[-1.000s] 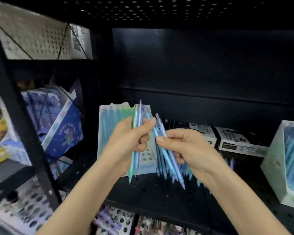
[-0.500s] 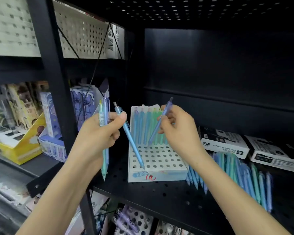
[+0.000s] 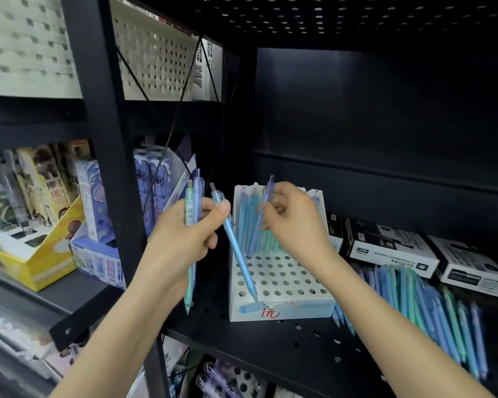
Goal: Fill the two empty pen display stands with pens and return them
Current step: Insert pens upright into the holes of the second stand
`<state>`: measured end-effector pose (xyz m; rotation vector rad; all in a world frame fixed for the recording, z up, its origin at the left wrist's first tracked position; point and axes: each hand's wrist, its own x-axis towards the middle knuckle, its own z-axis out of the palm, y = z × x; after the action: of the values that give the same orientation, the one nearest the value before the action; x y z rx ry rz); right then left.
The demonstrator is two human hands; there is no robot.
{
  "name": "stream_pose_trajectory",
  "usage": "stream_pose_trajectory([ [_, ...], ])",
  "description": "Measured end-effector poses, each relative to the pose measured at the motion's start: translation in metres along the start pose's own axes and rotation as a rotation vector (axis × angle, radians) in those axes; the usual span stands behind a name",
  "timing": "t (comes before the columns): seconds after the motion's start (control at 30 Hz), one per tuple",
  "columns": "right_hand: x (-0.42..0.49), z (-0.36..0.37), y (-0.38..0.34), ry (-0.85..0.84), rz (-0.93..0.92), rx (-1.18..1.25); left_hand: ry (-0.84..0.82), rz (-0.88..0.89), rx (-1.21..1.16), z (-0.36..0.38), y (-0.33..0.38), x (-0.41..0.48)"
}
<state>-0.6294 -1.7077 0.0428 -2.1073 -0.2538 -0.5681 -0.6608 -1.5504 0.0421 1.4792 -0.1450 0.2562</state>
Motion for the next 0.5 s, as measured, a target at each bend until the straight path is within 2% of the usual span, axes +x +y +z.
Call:
stream_pose_trajectory([
  [0.1,0.001,0.004,0.002,-0.011,-0.001,-0.019,0.004,0.009,0.007,0.0,0.0,0.001],
  [0.3,-0.002,0.012,0.003,-0.019,0.024,-0.277,0.007,0.007,0.023,0.001,-0.002,0.004],
  [0.43,-0.004,0.011,0.004,-0.025,0.067,-0.293,0.003,0.012,0.023,0.002,-0.002,0.003],
  [0.5,-0.009,0.004,0.0,0.031,0.037,-0.324,-0.008,0.007,0.014,0.003,-0.001,0.003],
])
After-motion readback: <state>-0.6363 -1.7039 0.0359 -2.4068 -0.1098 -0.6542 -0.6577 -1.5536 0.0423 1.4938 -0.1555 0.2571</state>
